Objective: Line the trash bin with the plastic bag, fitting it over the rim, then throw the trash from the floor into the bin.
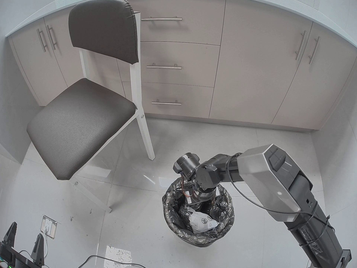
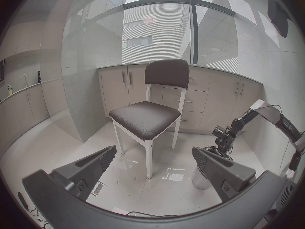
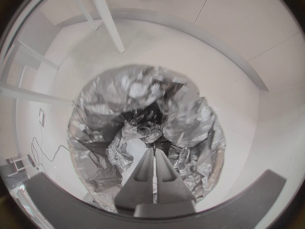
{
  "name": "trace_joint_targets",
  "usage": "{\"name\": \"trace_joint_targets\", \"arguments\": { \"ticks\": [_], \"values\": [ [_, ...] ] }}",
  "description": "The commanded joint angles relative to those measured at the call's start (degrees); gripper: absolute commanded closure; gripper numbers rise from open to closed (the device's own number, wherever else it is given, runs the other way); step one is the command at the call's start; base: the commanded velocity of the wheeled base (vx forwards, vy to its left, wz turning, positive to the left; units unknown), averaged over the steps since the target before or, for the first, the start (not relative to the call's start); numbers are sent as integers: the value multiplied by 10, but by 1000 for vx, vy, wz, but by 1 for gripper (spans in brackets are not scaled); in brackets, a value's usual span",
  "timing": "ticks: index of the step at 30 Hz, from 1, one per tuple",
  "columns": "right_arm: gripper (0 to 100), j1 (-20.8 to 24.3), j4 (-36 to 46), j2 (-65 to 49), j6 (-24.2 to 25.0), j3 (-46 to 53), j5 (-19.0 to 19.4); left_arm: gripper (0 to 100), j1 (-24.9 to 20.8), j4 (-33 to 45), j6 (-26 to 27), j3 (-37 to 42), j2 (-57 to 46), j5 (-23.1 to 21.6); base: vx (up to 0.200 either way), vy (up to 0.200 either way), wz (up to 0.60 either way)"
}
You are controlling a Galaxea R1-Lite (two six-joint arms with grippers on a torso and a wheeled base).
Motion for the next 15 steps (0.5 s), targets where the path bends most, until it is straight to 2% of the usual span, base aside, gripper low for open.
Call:
{"name": "trace_joint_targets", "arguments": {
  "ticks": [1,8,15],
  "values": [
    [100,-6,-2,-37,2,0,0,0,0,0,0,2,-2,1,0,0,0],
    [100,-8,-46,-26,4,0,0,0,0,0,0,2,-2,0,0,0,0],
    [100,-9,-104,3,-18,0,-1,0,0,-1,0,2,-2,1,0,0,0]
  ]
}}
